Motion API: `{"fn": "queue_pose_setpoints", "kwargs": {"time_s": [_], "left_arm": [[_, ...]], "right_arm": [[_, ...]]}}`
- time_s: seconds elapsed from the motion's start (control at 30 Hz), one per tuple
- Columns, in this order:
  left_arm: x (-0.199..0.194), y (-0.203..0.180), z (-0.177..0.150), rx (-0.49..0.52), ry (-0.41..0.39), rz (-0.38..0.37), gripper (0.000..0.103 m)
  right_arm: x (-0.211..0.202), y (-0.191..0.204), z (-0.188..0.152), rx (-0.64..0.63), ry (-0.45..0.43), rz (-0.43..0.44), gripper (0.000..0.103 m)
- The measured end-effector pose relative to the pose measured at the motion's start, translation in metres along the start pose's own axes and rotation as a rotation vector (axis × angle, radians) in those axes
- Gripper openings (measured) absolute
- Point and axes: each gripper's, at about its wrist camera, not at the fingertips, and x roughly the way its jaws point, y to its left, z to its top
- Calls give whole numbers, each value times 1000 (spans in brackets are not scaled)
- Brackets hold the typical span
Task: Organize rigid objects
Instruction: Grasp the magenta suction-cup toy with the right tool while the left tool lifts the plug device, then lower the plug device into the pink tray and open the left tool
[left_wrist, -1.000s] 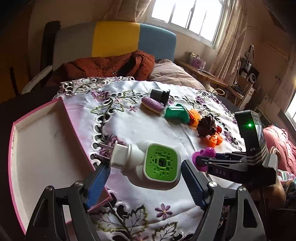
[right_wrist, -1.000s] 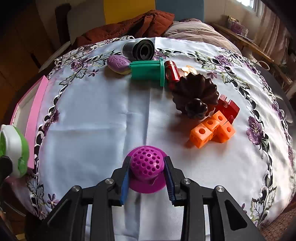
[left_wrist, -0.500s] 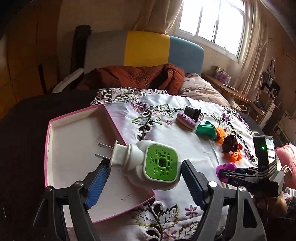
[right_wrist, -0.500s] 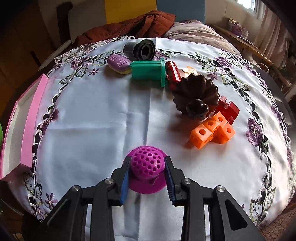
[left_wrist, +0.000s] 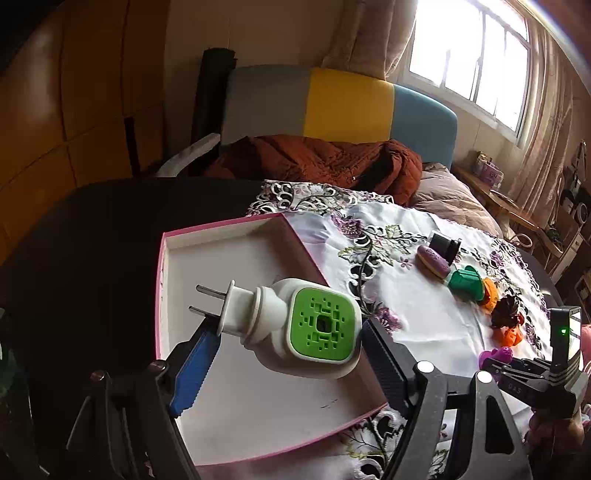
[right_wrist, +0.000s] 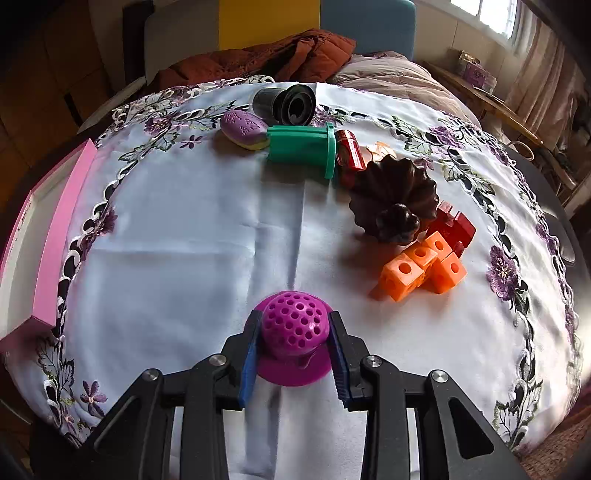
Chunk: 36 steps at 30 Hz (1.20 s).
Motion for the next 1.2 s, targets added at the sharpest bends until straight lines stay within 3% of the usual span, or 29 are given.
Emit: {"fn": "queue_pose_setpoints", "kwargs": {"time_s": [0.4,0.73,1.2], "left_arm": [[81,64,33,-43,114,65,80],[144,80,54,-27,184,149,80],[150,80,60,-54,180,179,81]], "right_arm": [[0,4,-1,-33,-11,-20,34],[-2,14,-4,-111,-34,-73,34],[-2,15,-4,-129,-37,-84,34]]}}
